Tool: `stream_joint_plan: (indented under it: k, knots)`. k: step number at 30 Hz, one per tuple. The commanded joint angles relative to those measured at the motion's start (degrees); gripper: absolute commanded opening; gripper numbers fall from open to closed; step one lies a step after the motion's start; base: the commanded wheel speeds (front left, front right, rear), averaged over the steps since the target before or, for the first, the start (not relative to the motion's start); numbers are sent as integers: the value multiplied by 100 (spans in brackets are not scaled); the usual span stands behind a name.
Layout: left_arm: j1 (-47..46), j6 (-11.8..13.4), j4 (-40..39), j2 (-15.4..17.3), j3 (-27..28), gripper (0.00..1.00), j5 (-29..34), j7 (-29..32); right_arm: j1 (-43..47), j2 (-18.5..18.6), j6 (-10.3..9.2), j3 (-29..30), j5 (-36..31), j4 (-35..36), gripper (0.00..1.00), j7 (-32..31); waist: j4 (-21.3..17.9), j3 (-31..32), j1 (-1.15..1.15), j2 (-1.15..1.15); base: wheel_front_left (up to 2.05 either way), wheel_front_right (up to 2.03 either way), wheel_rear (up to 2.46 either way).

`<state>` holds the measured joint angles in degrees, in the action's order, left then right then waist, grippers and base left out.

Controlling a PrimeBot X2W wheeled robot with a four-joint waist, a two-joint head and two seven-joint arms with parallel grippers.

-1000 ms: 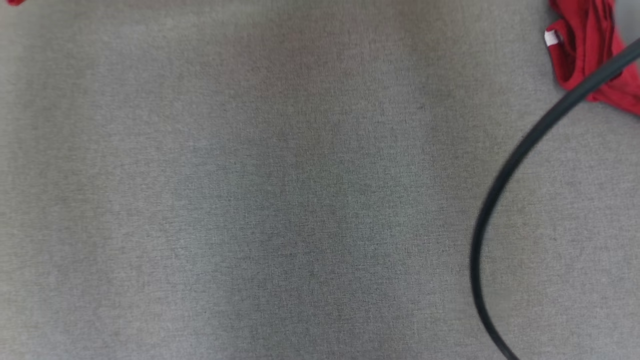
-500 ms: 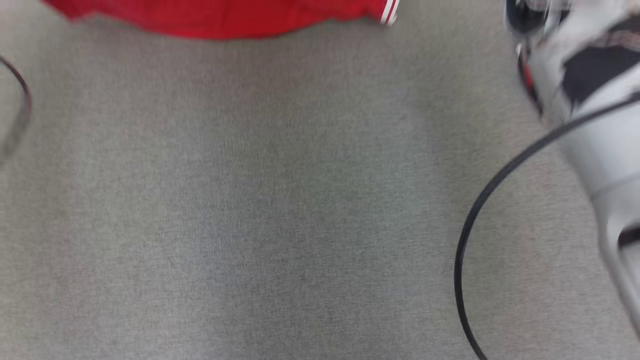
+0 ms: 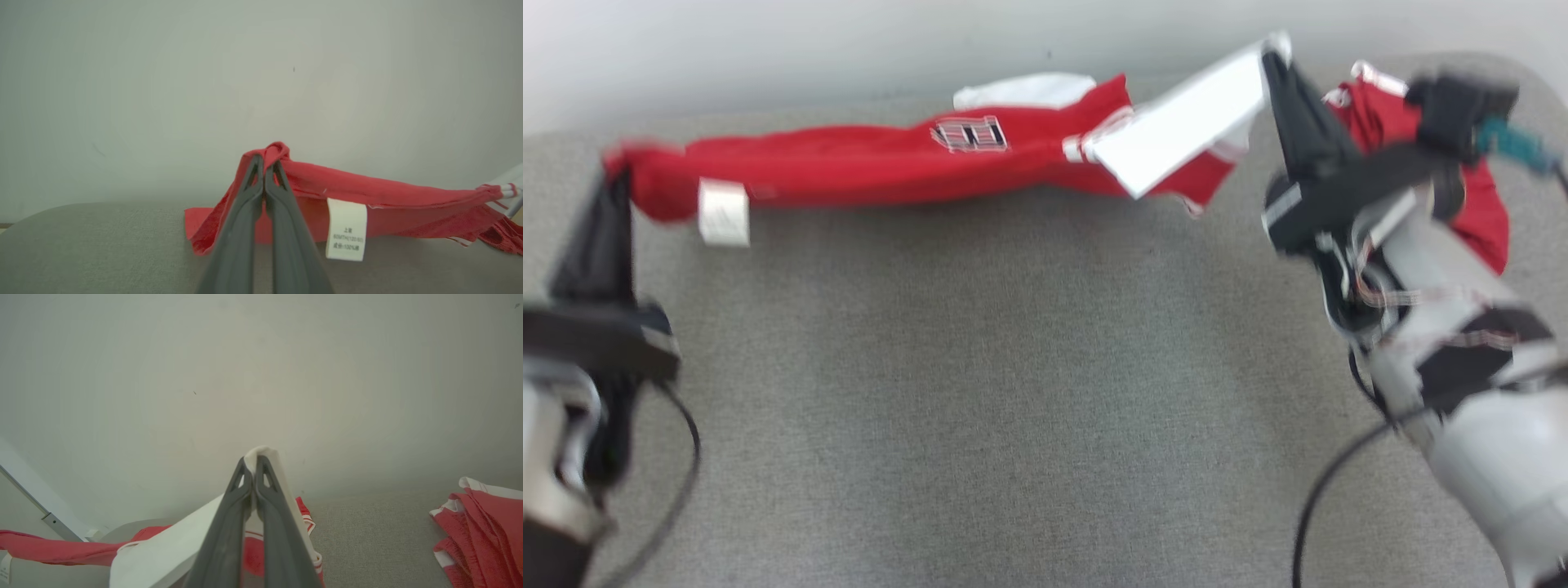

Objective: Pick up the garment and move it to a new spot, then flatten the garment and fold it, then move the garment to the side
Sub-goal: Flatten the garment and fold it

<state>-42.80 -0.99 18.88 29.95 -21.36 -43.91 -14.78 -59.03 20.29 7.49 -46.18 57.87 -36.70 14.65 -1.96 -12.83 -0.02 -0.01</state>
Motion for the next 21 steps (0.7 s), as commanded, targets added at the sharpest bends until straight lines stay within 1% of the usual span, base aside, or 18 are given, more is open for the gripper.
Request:
stream_joint_plan:
  k: [1,6,9,11,17,19,21]
  knots:
    - [336,64,-154,4,57,0,-1,-43,278,132,0,-22,74,142,0,38,21,187,2,1,0,0,0]
    - [1392,262,-728,-118,372,0,20,-33,1135,427,0,-1,-3,711,0,59,65,336,2,1,0,0,0]
    - [1948,361,-1001,-223,558,0,151,-34,1649,529,0,170,10,1020,0,63,83,413,2,1,0,0,0]
    - [2283,408,-1123,-350,687,0,210,-34,2024,547,0,289,-34,1221,0,56,97,467,2,1,0,0,0]
    - [3051,408,-1316,-667,1045,0,425,-34,2966,574,0,519,-324,1677,0,56,113,563,2,1,0,0,0]
    - [3259,378,-1339,-749,1174,0,536,-34,3244,603,0,585,-450,1788,0,-2,116,588,2,1,0,0,0]
    - [3457,350,-1334,-861,1266,0,675,-34,3537,557,0,629,-464,1939,0,-150,118,622,2,1,0,0,0]
